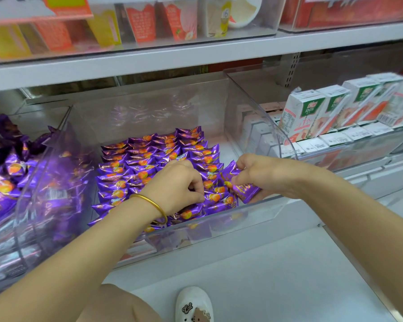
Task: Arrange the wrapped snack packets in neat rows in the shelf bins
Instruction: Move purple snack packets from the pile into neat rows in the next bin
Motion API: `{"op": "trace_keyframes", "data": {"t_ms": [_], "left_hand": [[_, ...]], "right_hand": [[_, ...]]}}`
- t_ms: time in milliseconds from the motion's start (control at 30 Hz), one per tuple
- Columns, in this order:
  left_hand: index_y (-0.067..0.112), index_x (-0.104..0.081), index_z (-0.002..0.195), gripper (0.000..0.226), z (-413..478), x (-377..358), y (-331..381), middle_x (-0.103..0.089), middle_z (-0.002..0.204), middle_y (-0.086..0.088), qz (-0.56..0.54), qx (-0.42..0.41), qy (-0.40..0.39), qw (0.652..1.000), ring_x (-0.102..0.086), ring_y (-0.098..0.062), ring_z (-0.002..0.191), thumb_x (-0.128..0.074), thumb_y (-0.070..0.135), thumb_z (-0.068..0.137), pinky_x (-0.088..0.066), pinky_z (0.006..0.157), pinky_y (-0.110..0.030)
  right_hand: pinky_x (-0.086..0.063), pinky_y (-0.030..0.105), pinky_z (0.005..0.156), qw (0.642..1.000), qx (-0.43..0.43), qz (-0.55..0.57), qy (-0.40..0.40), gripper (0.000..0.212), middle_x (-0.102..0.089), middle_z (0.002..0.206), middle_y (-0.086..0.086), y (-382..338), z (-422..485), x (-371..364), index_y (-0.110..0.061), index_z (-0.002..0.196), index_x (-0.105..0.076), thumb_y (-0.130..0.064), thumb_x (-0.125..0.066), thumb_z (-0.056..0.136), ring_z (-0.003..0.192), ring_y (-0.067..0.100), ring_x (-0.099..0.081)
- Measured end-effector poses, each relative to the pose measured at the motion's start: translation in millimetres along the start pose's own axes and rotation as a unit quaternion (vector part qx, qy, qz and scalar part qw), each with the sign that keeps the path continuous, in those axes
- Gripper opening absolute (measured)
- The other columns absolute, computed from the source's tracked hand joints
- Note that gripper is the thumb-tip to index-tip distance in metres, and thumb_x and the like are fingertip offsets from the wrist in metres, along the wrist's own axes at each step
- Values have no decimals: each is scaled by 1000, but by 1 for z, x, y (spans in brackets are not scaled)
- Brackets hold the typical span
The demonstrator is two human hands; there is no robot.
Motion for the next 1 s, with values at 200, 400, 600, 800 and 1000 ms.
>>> {"op": "trace_keyframes", "data": {"t_ms": [200, 400, 600, 800, 1000], "left_hand": [[13, -68, 79, 5, 0, -4, 2, -58, 76, 5, -35, 0, -26, 999, -48, -3, 64, -70, 17, 81, -36, 58, -9], [14, -72, 93, 13, -4, -2, 10, -49, 80, 13, -28, -13, -42, 999, -48, -4, 79, -61, 16, 88, -34, 66, -10], [21, -71, 106, 32, -6, -4, 12, -55, 93, 6, 5, -12, -63, 998, -47, -14, 104, -51, 4, 88, -34, 91, -18], [27, -70, 107, 39, -9, -7, 6, -55, 88, 13, 4, 8, -82, 997, -42, -18, 105, -48, 3, 86, -37, 97, -33], [29, -68, 111, 43, -10, -7, 6, -61, 91, 11, -17, 23, -93, 995, -34, -13, 96, -44, 2, 87, -36, 86, -24]], "right_hand": [[-53, 40, 81, 1000, 6, 13, -19, 16, -58, 105, 17, -4, 0, -4, -11, 106, -46, -9, -54, 92, 89, 25, -58], [-53, 43, 85, 999, 3, -37, -11, 16, -59, 104, 16, -1, -1, 2, -13, 105, -46, -14, -55, 91, 91, 27, -60], [-54, 39, 73, 991, 95, -98, 16, 19, -56, 91, 10, -15, -2, 8, -18, 105, -47, -12, -58, 91, 73, 23, -55], [-36, 4, 58, 950, 222, -210, 58, 27, -43, 77, -17, -37, -3, 4, -12, 110, -63, -5, -66, 84, 65, 4, -45], [-32, 16, 59, 923, 235, -296, 75, 30, -39, 75, -16, -36, -2, -6, -17, 108, -61, -9, -70, 81, 79, 10, -43]]}}
Point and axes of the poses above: each hand's wrist, its own z-axis towards the middle knuckle, its own x-axis out of the back of the hand, y = z × x, the point moved 7 cm from there along z, towards the middle knuckle
